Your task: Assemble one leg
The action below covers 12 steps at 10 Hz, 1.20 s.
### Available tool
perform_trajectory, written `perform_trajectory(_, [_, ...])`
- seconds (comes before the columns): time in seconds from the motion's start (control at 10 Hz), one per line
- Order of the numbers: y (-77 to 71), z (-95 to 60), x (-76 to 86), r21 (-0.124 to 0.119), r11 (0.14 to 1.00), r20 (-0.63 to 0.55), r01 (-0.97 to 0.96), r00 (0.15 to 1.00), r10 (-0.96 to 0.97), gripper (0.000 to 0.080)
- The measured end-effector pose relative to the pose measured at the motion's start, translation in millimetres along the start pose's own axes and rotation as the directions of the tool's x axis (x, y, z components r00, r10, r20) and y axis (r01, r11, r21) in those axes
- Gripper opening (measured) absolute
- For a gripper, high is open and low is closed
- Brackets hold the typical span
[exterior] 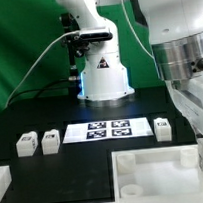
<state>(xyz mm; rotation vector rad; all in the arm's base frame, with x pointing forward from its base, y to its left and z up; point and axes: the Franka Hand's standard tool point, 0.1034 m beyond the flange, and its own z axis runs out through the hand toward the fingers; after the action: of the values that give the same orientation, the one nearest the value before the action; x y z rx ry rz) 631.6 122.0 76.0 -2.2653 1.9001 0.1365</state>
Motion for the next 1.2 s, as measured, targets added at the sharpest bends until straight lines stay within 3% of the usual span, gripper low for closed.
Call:
perform_trajectory(0.2, [1.0,1.1,-2.6,-0.020,0.938,-0.021,0.346,0.938,-0.347,0.0644])
perform_trajectory(0.5, [1.1,0.9,0.7,-0.025,0.799,-0.015,0.600,0.799,-0.601,0.0649])
perform_trajectory(0.6, [0.5,0.8,2.1,-0.043,0.701,-0.021,0.712,0.701,-0.713,0.0649])
perform_trajectory(0.7, [-2.9,0.4,3.5,-0.081,0.505,-0.030,0.859,0.505,-0.863,0.0649])
perform_trajectory(0.8, [-4.2,0.7,2.4,-0.100,0.359,-0.026,0.928,0.358,-0.933,0.0649])
perform_trajectory(0.9, [-4.1,0.6,3.6,-0.098,0.352,-0.026,0.931,0.351,-0.936,0.0649])
perform_trajectory(1.0, [-4.1,0.7,3.5,-0.098,0.362,-0.027,0.927,0.361,-0.932,0.0526])
perform_trajectory(1.1, [-4.1,0.7,3.4,-0.097,0.376,-0.028,0.922,0.375,-0.927,0.0526])
perform_trajectory(1.2, [-4.1,0.7,3.5,-0.096,0.391,-0.030,0.915,0.390,-0.920,0.0387])
